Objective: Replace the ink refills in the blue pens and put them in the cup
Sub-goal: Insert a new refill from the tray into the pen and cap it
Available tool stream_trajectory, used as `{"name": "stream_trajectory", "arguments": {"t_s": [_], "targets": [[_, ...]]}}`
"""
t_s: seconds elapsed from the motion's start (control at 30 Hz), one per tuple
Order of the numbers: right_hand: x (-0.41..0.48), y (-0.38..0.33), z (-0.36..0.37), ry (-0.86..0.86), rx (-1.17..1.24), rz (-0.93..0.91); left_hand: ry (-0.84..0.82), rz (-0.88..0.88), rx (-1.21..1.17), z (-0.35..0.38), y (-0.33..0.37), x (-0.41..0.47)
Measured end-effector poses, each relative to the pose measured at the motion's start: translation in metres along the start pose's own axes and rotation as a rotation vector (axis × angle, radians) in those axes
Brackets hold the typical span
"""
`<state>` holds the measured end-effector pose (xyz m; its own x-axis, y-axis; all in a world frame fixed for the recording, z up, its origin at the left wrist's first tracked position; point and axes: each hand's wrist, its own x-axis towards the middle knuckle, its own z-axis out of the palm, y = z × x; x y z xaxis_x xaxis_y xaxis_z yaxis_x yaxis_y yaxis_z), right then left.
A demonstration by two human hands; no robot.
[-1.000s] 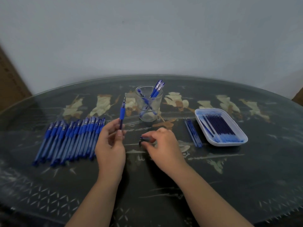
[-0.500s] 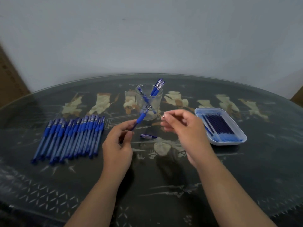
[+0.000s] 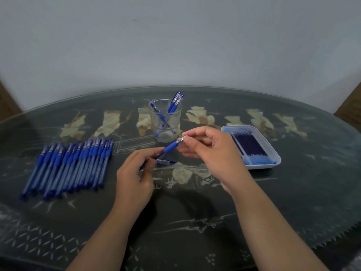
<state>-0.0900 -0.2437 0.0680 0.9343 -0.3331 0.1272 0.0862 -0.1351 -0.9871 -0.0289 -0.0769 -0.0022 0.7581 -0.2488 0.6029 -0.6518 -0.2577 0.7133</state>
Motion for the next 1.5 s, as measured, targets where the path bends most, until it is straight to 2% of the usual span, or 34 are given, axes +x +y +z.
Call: {"name": "stream_trajectory", "arguments": {"t_s": [0.3, 0.47, 0.63, 0.8, 0.93, 1.1, 1.23, 1.4, 1.5], "targets": [[0.001, 0.008, 0.008, 0.048, -0.263, -0.085, -0.029, -0.007, -0.038, -0.001, 0.001, -0.001], [0.003, 0.01, 0.006, -0.039, -0.04, -0.045, -0.035, -0.018, -0.06, -0.001, 0.0, -0.001], [0.001, 0.011, 0.013, 0.104, -0.107, -0.038, -0.036, -0.019, -0.062, -0.001, -0.001, -0.001], [0.003, 0.014, 0.01, -0.012, 0.005, -0.023, -0.03, -0.029, -0.069, -0.001, -0.001, -0.002], [0.002, 0.013, 0.013, 0.111, -0.119, -0.074, -0.029, -0.027, -0.066, -0.001, 0.0, -0.001], [0.003, 0.017, 0.013, -0.002, -0.035, -0.061, -0.022, -0.043, -0.07, -0.001, 0.0, -0.001], [0.002, 0.015, 0.017, 0.101, -0.093, -0.084, -0.024, -0.023, -0.063, 0.0, -0.001, -0.001], [0.002, 0.016, 0.014, 0.033, -0.007, -0.073, -0.017, -0.034, -0.066, -0.001, -0.001, -0.001], [0.003, 0.017, 0.015, 0.109, -0.045, -0.088, -0.024, -0.022, -0.065, 0.0, -0.001, -0.001]]}}
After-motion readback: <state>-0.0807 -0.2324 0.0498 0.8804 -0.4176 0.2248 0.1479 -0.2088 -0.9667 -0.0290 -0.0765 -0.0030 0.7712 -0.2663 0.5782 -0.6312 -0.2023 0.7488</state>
